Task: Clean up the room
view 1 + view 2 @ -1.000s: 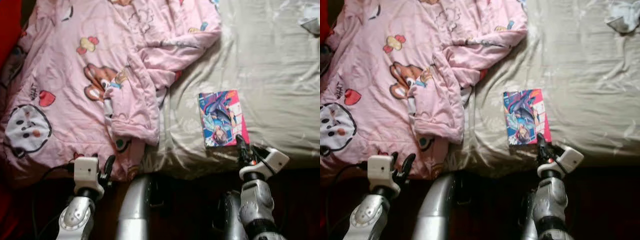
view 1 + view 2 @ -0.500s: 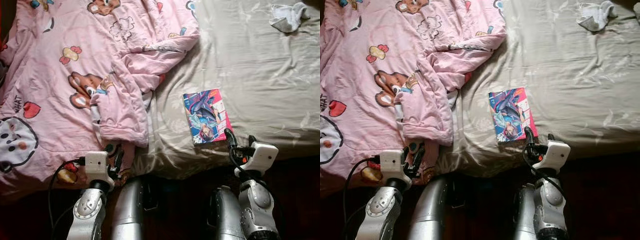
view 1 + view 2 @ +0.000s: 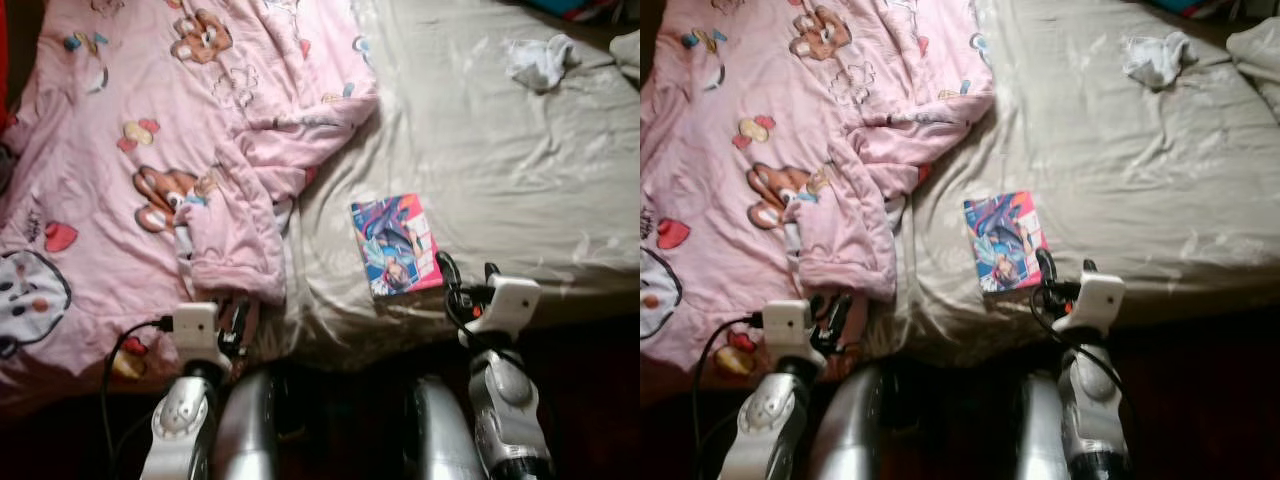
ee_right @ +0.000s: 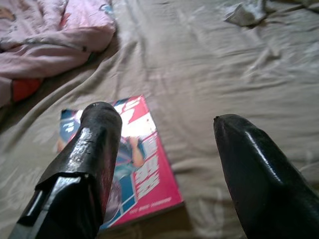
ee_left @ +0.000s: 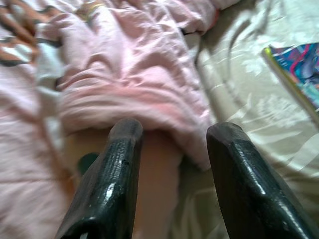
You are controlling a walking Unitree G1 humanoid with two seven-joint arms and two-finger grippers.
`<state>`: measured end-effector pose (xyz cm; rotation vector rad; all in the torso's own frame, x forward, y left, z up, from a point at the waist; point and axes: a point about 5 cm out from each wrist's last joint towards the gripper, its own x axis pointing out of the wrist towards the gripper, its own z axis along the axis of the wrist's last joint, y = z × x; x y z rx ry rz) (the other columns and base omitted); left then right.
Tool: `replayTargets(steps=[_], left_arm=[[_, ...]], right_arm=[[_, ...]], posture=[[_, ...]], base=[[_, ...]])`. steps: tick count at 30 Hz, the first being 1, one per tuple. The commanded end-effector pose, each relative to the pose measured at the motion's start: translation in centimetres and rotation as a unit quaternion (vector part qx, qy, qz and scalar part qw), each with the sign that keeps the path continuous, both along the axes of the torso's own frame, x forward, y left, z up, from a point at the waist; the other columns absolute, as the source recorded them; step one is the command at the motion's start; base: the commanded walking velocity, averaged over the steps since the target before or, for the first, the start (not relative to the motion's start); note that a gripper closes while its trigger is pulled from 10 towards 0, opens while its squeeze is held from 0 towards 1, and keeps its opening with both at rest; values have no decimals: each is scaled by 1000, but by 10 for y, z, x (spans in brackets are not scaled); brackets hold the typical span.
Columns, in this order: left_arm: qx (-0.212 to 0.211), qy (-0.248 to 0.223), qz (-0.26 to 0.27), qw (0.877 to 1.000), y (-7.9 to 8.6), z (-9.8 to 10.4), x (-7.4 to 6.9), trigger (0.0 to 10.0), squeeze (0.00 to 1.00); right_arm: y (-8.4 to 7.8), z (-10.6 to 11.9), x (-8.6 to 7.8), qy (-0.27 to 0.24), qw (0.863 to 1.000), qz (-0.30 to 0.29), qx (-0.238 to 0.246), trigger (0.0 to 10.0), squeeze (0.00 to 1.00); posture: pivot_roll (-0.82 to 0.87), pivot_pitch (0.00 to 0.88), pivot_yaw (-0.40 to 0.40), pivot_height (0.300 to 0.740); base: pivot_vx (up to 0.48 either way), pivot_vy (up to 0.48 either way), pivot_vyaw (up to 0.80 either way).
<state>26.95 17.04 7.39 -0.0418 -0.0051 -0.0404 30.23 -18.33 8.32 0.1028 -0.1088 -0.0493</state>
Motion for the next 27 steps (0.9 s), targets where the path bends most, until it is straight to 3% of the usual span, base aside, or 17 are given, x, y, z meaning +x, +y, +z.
replayTargets(steps=[1,5,20,27], left_arm=[[-4,3,10,1000,7,-4,-2,10000,0],[-3,3,9,1000,7,-4,-2,10000,0],[0,4,5,1000,7,-6,-3,10000,0],[3,4,4,1000,9,-5,-4,10000,0]], right_arm=[[4,-3,-2,7,1000,3,3,10000,0],[5,-3,-1,8,1000,4,3,10000,0],[-3,-7,2,30,999,-15,26,10000,0],[-8,-11,6,52,998,-34,15,10000,0]], posture=[[62,333,35,628],[61,328,36,628],[66,331,43,628],[70,341,45,628]], base=[[352,0,0],[326,0,0],[0,0,0],[0,0,0]])
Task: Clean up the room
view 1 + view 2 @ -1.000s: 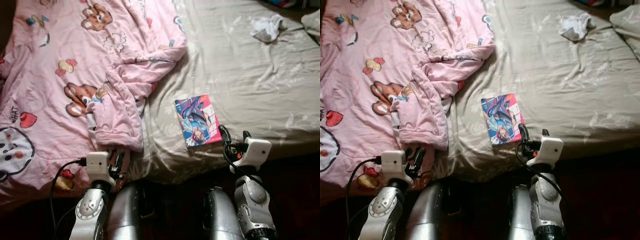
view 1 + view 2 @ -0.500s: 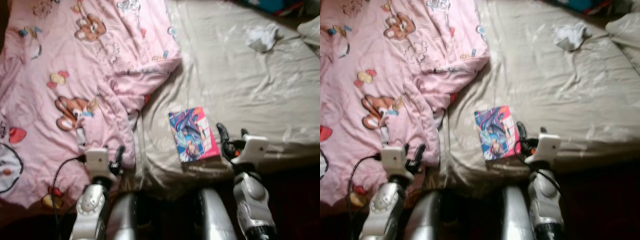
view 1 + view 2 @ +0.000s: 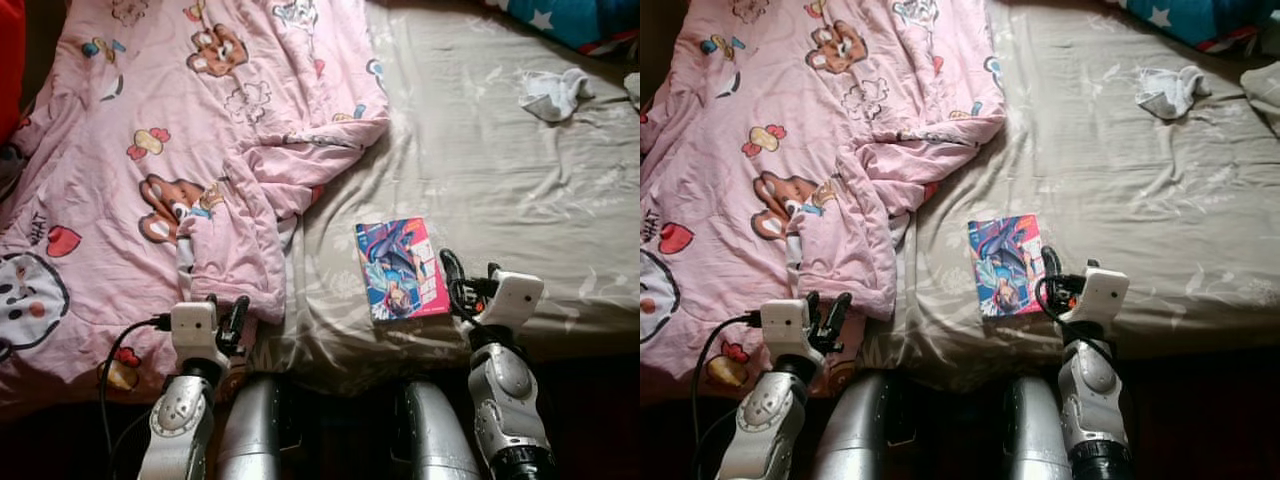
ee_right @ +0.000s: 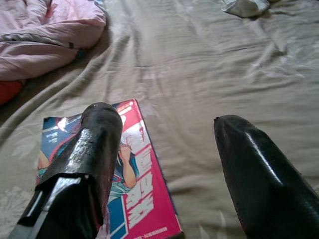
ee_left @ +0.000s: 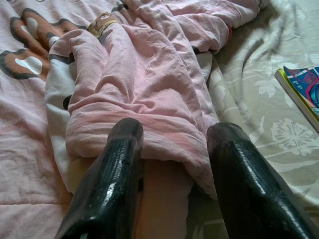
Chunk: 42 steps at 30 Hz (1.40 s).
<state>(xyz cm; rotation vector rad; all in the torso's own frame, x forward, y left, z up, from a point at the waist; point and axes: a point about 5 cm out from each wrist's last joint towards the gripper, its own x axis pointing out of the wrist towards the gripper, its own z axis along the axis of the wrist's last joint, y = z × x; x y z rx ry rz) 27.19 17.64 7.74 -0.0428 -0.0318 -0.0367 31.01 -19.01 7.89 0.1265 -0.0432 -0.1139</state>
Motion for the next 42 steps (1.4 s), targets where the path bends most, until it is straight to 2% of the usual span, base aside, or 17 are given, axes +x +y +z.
replayTargets(steps=[1,8,14,23,28,31,34,35,36,37,38,39,40,41,42], left_arm=[[5,17,3,1000,4,-9,-6,10000,0],[7,21,2,1000,4,-10,-10,10000,0],[11,25,2,1000,5,-11,-14,10000,0],[17,29,3,999,10,-10,-21,10000,0],[20,29,2,999,11,-9,-22,10000,0],[25,27,0,999,12,-6,-23,10000,0],[27,27,-2,999,11,-5,-24,10000,0],[28,27,-3,999,11,-5,-25,10000,0],[28,27,-3,999,11,-5,-25,10000,0],[30,28,-4,999,11,-5,-26,10000,0],[30,28,-4,999,11,-5,-26,10000,0],[33,30,-5,999,12,-5,-29,10000,0],[33,30,-5,999,12,-5,-29,10000,0],[35,33,-5,999,13,-5,-31,10000,0],[35,33,-4,999,14,-4,-32,10000,0]], right_arm=[[-2,-7,-2,21,1000,-7,1,10000,0],[-5,-9,0,29,999,-17,13,10000,0],[-6,-13,5,44,998,-31,19,10000,0],[-5,-16,16,78,994,-49,55,10000,0],[-7,-14,18,72,994,-54,69,10000,0],[-10,-14,23,75,988,-64,115,10000,0],[-10,-14,25,79,985,-65,137,10000,0],[-10,-14,27,81,982,-64,160,10000,0],[-10,-14,27,81,982,-64,160,10000,0],[-10,-14,28,81,977,-63,186,10000,0],[-10,-14,28,81,977,-63,186,10000,0],[-17,-13,31,80,967,-69,232,10000,0],[-17,-13,31,80,967,-69,232,10000,0],[-20,-12,33,79,958,-69,267,10000,0],[-21,-12,34,80,955,-68,278,10000,0]], posture=[[71,344,46,628],[76,359,51,603],[87,373,56,603],[114,401,68,594],[120,409,72,590],[131,422,82,590],[137,426,86,590],[138,427,87,590],[138,427,87,590],[145,427,90,590],[145,427,90,590],[157,433,95,590],[157,433,95,590],[160,439,98,590],[163,442,100,590]], base=[[0,0,0],[0,0,0],[0,0,0],[0,0,0],[0,0,0],[0,0,0],[0,0,0],[0,0,0],[0,0,0],[0,0,0],[0,0,0],[0,0,0],[0,0,0],[0,0,0],[0,0,0]])
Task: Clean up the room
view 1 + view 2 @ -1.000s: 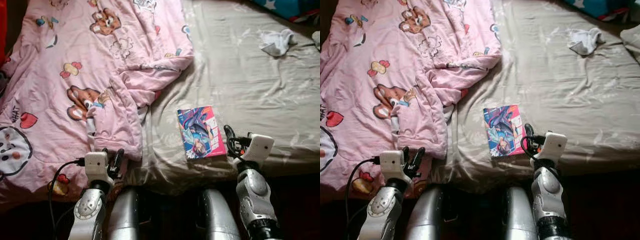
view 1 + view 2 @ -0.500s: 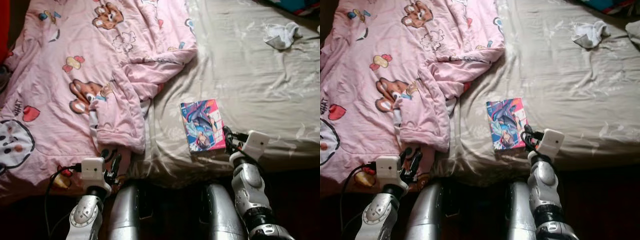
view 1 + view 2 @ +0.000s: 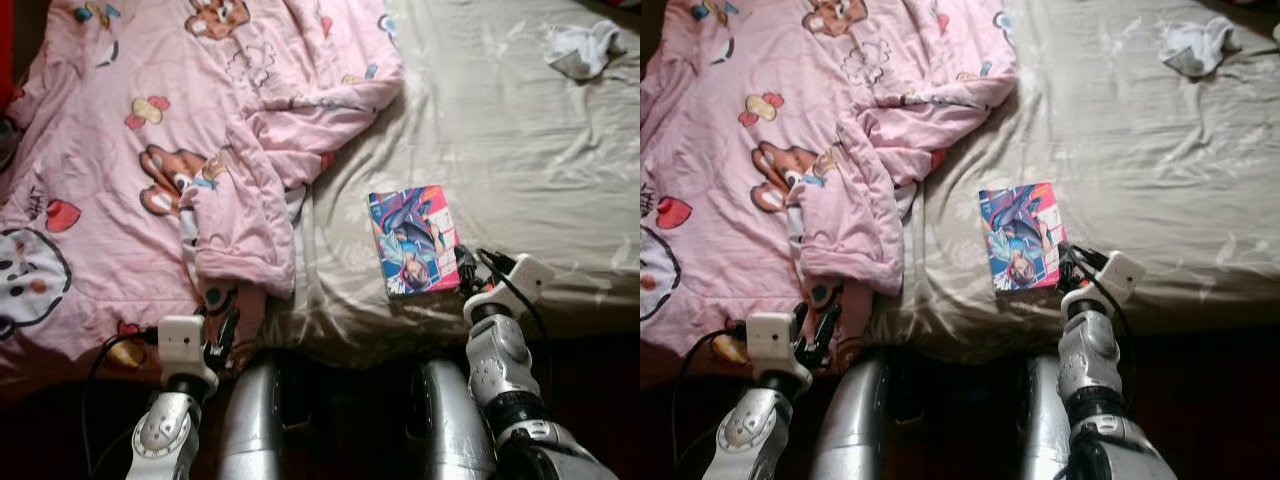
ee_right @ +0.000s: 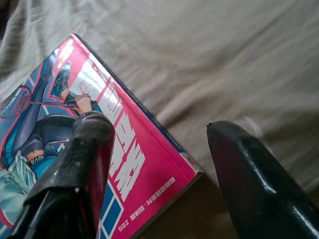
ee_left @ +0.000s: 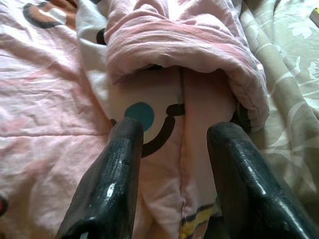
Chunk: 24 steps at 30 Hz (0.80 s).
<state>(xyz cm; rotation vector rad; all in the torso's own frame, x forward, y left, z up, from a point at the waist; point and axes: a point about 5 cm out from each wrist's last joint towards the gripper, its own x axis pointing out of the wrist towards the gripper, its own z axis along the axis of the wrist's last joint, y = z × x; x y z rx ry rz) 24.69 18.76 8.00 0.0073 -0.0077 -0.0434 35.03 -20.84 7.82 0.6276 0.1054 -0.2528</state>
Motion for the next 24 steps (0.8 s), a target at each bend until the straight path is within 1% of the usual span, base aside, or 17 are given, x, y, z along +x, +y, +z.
replayTargets(steps=[1,10,13,16,17,18,20,24], left_arm=[[11,23,-1,1000,3,-7,-8,10000,0],[18,33,3,999,8,-6,-19,10000,0],[22,39,3,999,10,-6,-23,10000,0],[26,46,-1,999,10,-6,-28,10000,0],[28,51,0,998,11,-6,-33,10000,0],[28,51,0,998,11,-6,-33,10000,0],[30,58,4,998,14,-7,-39,10000,0],[31,62,3,998,12,-6,-41,10000,0]], right_arm=[[-2,-12,-6,16,999,-4,40,10000,0],[-9,-19,-10,20,997,-11,67,10000,0],[-7,-25,-14,23,996,-1,82,10000,0],[-6,-29,-16,27,996,9,80,10000,0],[-5,-31,-18,28,996,18,82,10000,0],[-5,-31,-18,28,996,18,82,10000,0],[-4,-34,-20,30,996,29,83,10000,0],[0,-39,-23,35,995,43,83,10000,0]], posture=[[165,444,101,590],[186,468,113,590],[198,480,122,590],[199,489,125,590],[205,497,128,590],[205,497,128,590],[211,512,132,590],[221,524,136,590]], base=[[0,0,0],[0,0,0],[0,0,0],[0,0,0],[0,0,0],[0,0,0],[0,0,0],[0,0,0]])
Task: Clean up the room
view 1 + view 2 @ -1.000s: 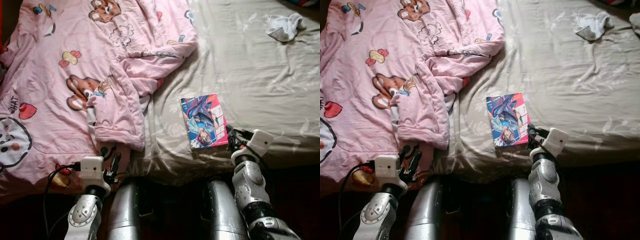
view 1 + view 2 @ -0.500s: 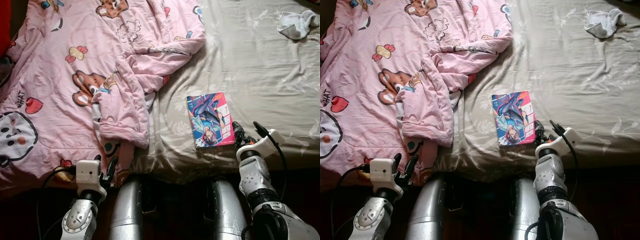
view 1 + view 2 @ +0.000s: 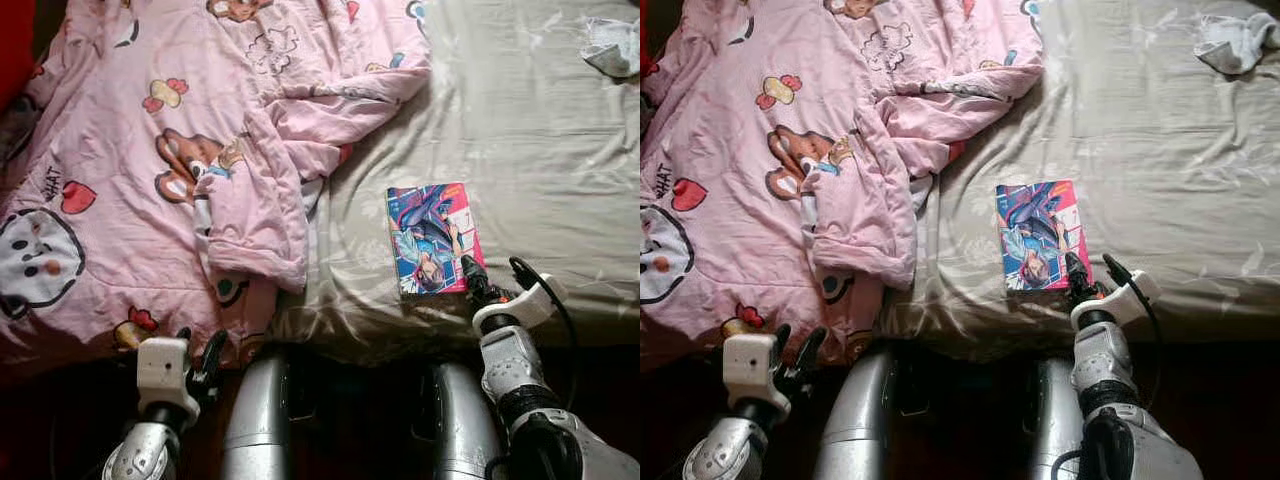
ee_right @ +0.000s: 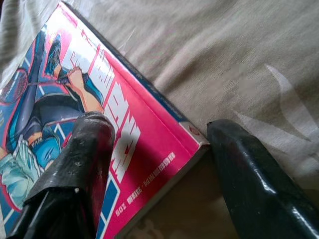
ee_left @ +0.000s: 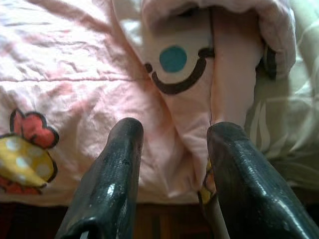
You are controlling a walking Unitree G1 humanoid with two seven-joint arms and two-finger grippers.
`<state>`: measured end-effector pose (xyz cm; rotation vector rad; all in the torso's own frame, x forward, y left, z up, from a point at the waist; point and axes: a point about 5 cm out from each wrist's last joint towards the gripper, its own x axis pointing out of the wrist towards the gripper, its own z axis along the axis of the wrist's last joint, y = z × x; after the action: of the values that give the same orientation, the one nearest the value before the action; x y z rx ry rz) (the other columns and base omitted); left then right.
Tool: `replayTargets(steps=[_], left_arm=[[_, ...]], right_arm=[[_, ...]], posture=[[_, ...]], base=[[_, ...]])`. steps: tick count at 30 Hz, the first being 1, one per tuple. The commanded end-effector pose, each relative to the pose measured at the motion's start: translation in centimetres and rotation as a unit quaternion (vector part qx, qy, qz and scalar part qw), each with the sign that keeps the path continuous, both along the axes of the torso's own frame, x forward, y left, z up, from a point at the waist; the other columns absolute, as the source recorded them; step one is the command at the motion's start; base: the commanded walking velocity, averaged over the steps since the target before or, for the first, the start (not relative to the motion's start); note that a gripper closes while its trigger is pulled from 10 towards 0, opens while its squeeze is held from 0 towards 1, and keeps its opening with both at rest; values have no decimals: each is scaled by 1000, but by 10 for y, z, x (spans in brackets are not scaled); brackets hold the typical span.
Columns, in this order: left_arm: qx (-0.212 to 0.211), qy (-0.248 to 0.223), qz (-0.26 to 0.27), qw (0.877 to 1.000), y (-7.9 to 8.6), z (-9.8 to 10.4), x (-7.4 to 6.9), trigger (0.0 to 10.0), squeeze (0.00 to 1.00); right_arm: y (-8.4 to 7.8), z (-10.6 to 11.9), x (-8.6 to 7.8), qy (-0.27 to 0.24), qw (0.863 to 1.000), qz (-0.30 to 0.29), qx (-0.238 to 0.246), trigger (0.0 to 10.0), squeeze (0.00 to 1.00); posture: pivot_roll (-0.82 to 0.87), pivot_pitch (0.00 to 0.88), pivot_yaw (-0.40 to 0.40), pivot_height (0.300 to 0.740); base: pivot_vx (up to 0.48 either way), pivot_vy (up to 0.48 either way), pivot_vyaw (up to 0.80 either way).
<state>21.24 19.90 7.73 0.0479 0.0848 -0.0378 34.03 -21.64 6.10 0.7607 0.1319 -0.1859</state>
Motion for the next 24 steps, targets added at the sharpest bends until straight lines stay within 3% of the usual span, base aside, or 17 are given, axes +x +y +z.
replayTargets(steps=[1,5,13,19,20,21,22,24], left_arm=[[10,17,-1,1000,1,-3,-7,10000,0],[14,19,-3,1000,0,-1,-10,10000,0],[23,24,-3,999,1,1,-16,10000,0],[26,27,-2,999,1,1,-18,10000,0],[26,28,-2,999,1,1,-18,10000,0],[26,28,-1,999,1,1,-18,10000,0],[26,28,-1,999,1,1,-18,10000,0],[27,27,0,999,1,1,-17,10000,0]], right_arm=[[8,-22,-13,40,999,18,14,10000,0],[10,-23,-14,36,999,18,31,10000,0],[14,-28,-17,12,991,-5,135,10000,0],[22,-31,-18,8,988,11,154,10000,0],[22,-31,-18,9,988,12,154,4275,0],[23,-31,-18,9,988,12,155,4275,0],[23,-31,-18,8,988,13,156,0,0],[24,-31,-19,6,987,16,157,0,0]], posture=[[223,528,137,590],[229,536,138,590],[251,546,143,590],[259,549,143,590],[259,549,143,590],[259,549,143,590],[260,548,142,590],[260,548,142,590]], base=[[0,0,0],[0,0,0],[0,0,0],[0,0,0],[0,0,0],[0,0,0],[0,0,0],[0,0,0]])
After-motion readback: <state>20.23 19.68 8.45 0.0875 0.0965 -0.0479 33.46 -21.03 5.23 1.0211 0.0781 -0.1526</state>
